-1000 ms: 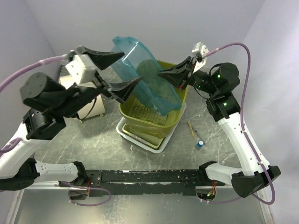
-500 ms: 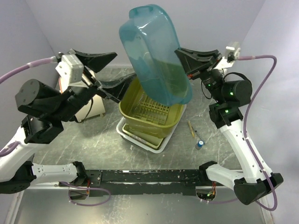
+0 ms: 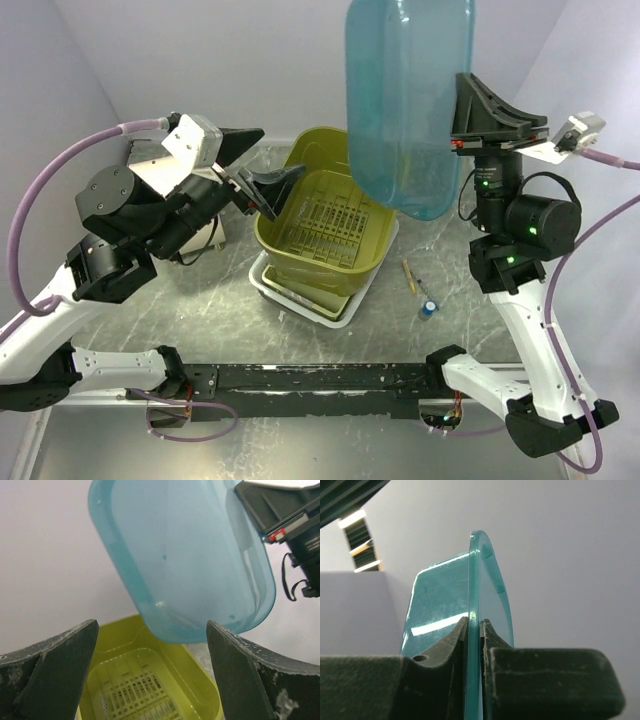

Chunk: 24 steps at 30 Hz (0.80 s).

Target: Turn the large container upside down

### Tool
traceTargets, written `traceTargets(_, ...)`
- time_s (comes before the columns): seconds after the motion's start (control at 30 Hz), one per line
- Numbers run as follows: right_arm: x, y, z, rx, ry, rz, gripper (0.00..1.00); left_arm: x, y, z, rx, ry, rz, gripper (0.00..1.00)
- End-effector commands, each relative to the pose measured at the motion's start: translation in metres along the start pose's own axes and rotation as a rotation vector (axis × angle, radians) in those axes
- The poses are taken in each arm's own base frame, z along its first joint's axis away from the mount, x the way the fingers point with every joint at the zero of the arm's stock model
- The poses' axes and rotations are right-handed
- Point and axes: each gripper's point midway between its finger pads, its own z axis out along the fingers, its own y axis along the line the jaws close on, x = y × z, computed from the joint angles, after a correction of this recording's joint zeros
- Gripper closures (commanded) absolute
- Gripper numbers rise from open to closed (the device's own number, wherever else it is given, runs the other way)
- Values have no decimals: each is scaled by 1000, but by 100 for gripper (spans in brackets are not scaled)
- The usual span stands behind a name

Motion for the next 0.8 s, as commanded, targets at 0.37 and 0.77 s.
traceTargets(0.37, -56, -80, -40, 488, -44, -216, 100, 51, 14, 7, -114, 138, -9, 2)
traceTargets(0.77, 27, -125, -93, 647, 237, -348, 100, 136, 10, 29, -148, 479, 82, 0)
